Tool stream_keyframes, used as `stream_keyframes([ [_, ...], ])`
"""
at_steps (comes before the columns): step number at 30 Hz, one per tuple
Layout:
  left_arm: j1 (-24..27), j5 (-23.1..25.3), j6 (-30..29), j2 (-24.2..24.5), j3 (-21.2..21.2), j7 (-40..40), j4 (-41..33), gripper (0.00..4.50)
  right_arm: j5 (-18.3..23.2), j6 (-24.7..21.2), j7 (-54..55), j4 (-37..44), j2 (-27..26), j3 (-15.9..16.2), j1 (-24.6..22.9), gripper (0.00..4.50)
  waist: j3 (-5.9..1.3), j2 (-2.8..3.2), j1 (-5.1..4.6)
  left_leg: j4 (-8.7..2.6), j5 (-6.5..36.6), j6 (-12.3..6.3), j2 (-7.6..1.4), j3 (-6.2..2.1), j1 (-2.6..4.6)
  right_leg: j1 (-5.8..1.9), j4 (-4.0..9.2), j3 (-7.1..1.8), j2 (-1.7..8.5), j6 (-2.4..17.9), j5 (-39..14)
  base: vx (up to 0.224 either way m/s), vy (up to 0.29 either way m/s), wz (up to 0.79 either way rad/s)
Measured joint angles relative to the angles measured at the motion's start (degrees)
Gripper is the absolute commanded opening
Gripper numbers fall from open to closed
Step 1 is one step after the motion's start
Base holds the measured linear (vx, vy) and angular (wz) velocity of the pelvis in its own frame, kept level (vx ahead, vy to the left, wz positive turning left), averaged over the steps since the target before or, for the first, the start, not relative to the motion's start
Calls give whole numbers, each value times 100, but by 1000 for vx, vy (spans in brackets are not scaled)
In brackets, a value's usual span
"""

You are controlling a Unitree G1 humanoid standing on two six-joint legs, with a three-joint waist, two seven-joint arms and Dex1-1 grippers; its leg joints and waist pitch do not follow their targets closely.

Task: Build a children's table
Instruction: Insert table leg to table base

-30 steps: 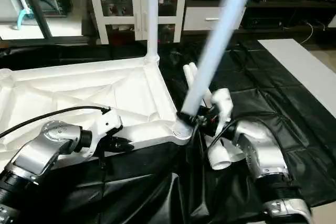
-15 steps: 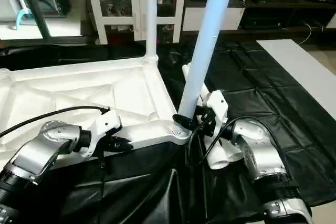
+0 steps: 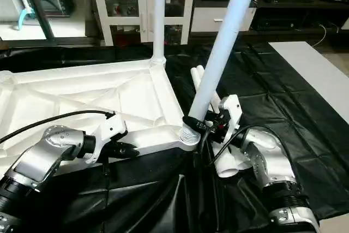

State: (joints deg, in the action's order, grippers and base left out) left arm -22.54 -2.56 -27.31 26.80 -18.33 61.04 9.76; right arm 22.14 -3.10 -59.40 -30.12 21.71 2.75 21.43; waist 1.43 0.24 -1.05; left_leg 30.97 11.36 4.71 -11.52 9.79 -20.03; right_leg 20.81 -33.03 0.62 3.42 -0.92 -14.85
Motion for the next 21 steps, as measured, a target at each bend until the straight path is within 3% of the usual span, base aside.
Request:
stream_keyframes([
  [21, 0, 0, 0, 3, 0, 0, 0, 0, -40, 5, 81, 88, 57, 100, 4, 184, 3, -5, -4, -5, 0, 0, 0, 0, 0, 3, 0, 1, 0, -1, 0, 0, 0, 0],
])
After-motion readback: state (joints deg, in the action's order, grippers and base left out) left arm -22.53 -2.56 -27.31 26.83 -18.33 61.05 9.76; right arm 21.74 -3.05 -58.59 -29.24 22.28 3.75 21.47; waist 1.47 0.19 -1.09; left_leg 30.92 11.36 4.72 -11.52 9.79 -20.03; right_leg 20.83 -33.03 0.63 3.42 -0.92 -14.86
